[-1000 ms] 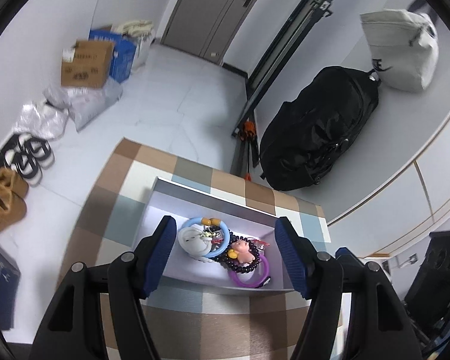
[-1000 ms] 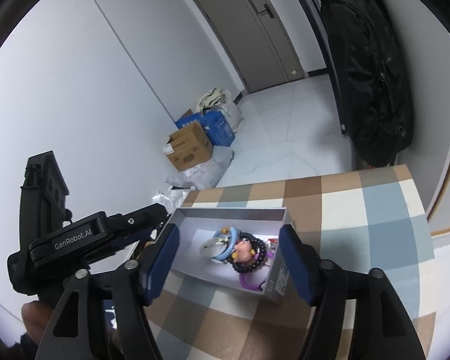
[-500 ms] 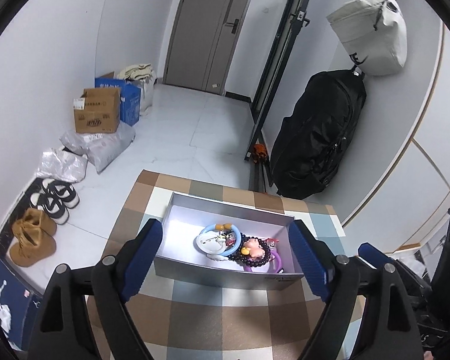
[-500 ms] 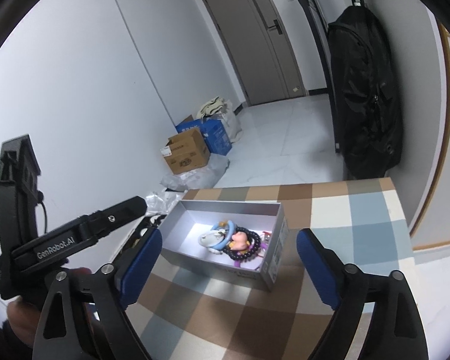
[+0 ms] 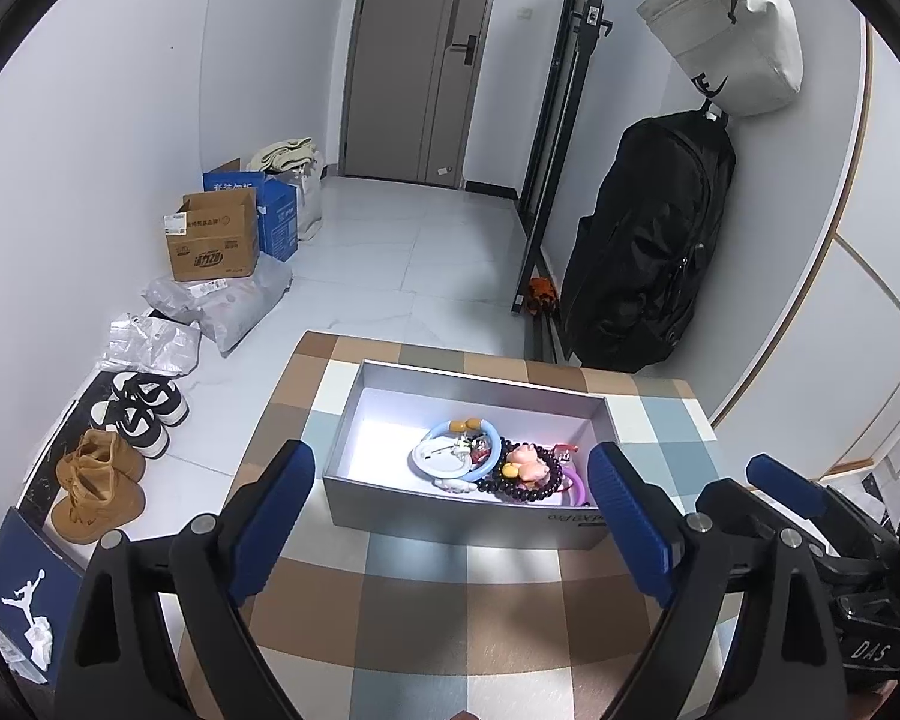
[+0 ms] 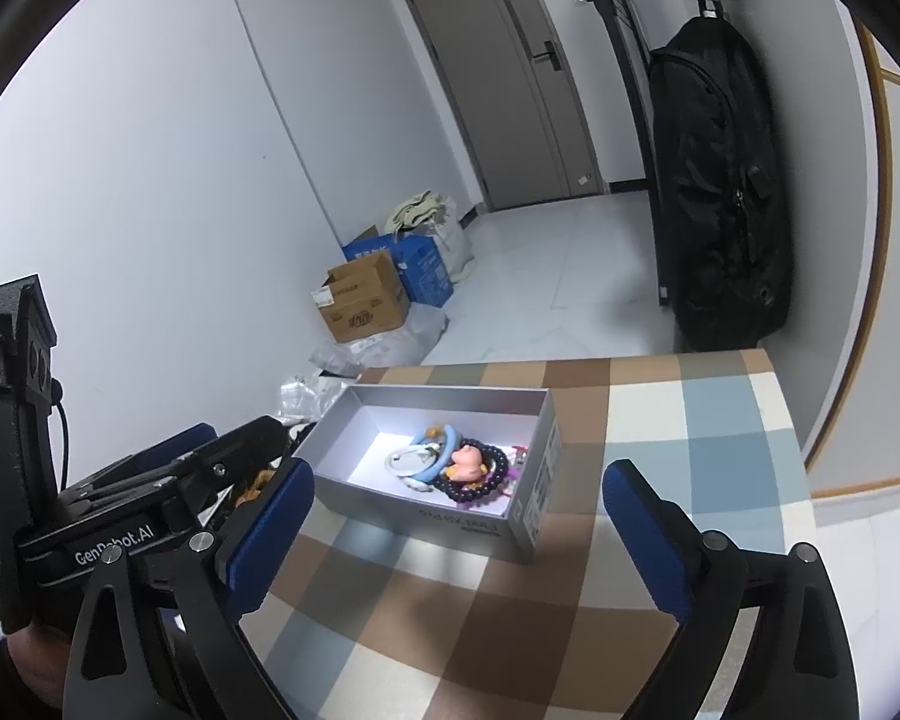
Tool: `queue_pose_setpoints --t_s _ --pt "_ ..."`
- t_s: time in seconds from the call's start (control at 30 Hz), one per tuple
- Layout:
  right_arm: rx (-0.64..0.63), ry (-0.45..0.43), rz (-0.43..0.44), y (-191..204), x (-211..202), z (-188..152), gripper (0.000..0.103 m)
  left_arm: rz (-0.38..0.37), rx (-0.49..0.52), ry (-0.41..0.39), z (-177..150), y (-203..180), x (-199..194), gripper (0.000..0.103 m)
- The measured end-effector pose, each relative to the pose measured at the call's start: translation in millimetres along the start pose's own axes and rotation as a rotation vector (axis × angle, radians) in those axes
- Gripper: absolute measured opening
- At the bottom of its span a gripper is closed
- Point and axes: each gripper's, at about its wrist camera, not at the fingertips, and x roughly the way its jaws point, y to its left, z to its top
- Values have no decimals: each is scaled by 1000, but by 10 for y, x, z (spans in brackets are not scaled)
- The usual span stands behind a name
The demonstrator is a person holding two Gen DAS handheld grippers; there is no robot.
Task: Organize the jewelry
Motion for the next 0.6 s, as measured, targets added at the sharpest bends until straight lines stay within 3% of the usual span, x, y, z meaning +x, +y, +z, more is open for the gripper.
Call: queue_pose_setpoints --t_s 0.6 --pt "-3 16 -12 4 -6 -38 98 31 17 -13 -26 -57 -20 90"
